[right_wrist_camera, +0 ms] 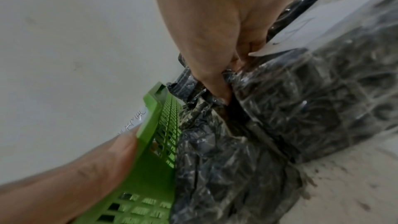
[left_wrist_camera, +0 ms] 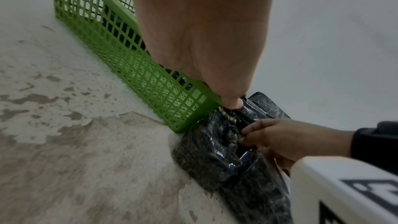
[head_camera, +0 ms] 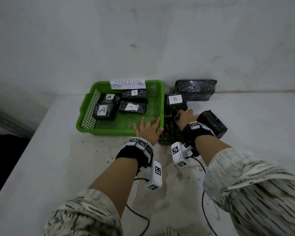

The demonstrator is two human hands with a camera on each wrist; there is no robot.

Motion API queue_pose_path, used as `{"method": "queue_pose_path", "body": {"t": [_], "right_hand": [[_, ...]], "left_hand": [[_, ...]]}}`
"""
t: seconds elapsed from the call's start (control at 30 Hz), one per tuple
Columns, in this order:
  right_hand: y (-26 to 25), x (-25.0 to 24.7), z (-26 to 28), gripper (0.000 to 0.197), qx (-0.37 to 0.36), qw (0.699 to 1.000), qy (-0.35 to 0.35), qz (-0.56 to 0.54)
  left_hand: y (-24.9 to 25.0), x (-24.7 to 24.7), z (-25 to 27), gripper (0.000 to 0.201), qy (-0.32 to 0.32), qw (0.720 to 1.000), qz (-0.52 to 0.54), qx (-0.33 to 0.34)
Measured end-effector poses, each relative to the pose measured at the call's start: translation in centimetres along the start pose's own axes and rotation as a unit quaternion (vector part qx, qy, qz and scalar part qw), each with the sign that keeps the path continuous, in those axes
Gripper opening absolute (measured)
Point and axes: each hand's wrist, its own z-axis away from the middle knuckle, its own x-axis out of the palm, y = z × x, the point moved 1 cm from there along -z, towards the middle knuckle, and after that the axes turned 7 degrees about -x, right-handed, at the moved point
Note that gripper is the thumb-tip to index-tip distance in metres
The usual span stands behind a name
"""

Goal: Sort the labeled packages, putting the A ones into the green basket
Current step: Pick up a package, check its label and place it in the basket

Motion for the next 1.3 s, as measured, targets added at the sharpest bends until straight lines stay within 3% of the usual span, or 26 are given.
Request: {"method": "queue_pose_path", "body": {"t": [0.17,0.3,0.5,0.57,0.7,0.8,0.87,0.93,1.0,1.07,1.13,1.2,1.3], "right_hand": [[0.1,-1.0,0.2,0.023,-0.001,0.999,0.033,-0.027],[0.3,-2.5,0.8,0.023,0.017,0.989,0.093,-0.116],[0.9,-5.0,2.6,0.018,0.030,0.933,0.191,-0.304],[1.1,-5.8,3.2,0.016,0.041,0.909,0.203,-0.360],[0.8,-7.2,4.8,0.009,0.041,0.840,0.166,-0.515],[0.3,-8.0,6.2,0.011,0.052,0.779,0.066,-0.621],[-0.1,-8.4,7.3,0.018,0.040,0.763,-0.020,-0.645],[-0.1,-8.4,7.8,0.018,0.033,0.749,-0.052,-0.659],[-0.3,-8.0,7.8,0.014,0.047,0.752,-0.039,-0.656],[-0.3,-7.5,7.8,0.026,0.038,0.785,-0.020,-0.618],[-0.4,-7.2,8.3,0.036,0.015,0.808,-0.044,-0.588],[-0.8,-6.8,8.9,0.032,0.003,0.801,-0.081,-0.593],[-1.6,-6.4,9.5,0.031,0.000,0.797,-0.062,-0.600]], "left_hand": [[0.0,-0.1,0.1,0.053,-0.002,1.000,-0.005,0.000],[0.0,-0.1,0.1,0.053,-0.008,1.000,-0.001,0.000],[0.1,-0.7,-0.1,0.056,-0.040,0.999,-0.006,-0.004],[0.1,-0.9,-0.1,0.060,-0.020,0.999,0.025,-0.006],[1.1,-1.8,0.3,0.064,0.043,0.991,0.089,0.092],[2.4,-2.8,0.7,0.076,0.039,0.973,0.150,0.169],[3.0,-3.4,1.0,0.078,0.040,0.951,0.220,0.212],[3.3,-3.9,1.6,0.069,0.028,0.931,0.295,0.215],[3.4,-4.5,2.4,0.059,-0.006,0.918,0.358,0.169],[3.3,-4.5,2.6,0.054,-0.040,0.900,0.418,0.120],[3.2,-4.6,2.7,0.053,-0.070,0.872,0.478,0.084],[3.2,-4.7,3.0,0.052,-0.082,0.871,0.481,0.063],[3.2,-4.8,3.4,0.051,-0.079,0.874,0.476,0.055]]}}
